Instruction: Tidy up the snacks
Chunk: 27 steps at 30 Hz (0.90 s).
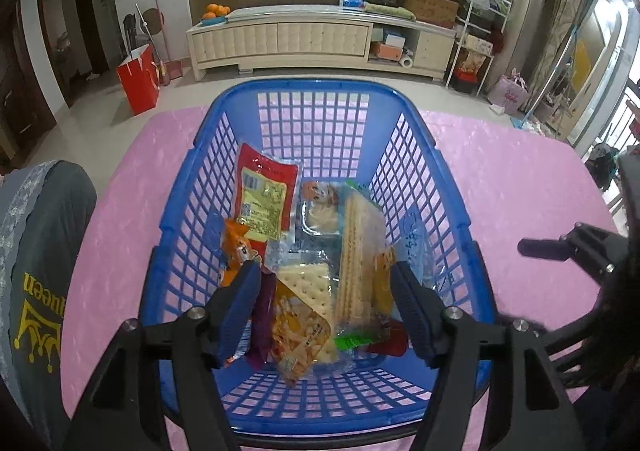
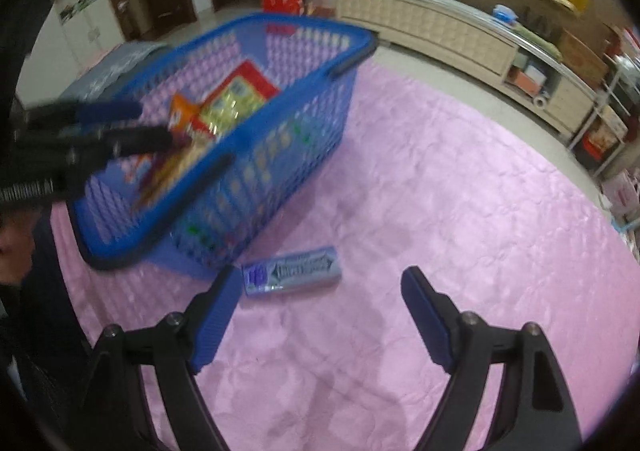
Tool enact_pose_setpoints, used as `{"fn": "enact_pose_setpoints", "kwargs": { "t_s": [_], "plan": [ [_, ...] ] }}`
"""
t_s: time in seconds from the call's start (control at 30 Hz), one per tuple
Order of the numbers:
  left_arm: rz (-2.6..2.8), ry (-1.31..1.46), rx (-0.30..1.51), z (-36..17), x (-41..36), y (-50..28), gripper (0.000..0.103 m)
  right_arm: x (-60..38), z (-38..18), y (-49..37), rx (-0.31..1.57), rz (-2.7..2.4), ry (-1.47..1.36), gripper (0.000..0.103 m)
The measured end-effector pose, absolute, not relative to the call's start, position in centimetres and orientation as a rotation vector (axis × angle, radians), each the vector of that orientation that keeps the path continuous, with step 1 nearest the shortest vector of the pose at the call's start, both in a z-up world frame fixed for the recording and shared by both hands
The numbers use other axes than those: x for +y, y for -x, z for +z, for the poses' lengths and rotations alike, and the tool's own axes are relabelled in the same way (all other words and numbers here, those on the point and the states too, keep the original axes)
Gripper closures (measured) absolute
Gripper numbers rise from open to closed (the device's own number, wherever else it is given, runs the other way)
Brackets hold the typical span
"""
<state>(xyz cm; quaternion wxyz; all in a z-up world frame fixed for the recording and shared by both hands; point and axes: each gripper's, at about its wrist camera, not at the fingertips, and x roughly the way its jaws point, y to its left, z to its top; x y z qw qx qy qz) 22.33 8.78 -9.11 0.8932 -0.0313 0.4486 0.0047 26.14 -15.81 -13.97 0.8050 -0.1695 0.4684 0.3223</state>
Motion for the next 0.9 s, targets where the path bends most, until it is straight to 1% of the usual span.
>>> {"fn": "enact_pose_setpoints", "kwargs": {
  "t_s": [0.23, 0.4, 0.7, 0.9],
  "plan": [
    [0.036, 0.034, 0.968, -10.2, 8.5, -22.3, 0.038, -14.7, -17.6, -26.5, 1.042, 0.785, 0.378, 0.018],
    [0.045, 0.036, 0.979, -10.4, 8.9, -22.8, 0.038, -13.2, -19.3, -26.8, 1.031, 0.842, 0.422, 0.018],
    [0.038, 0.026, 0.990, -11.0, 9.1, -23.5, 0.038, -11.8, -20.4, -28.6, 1.050, 0.905, 0.379, 0.017],
    [0.029, 0.021, 0.989, -11.1, 8.9, -23.4, 0.038, -10.9, -21.0, -27.5, 0.975, 0.934, 0.504, 0.018]
  ]
}}
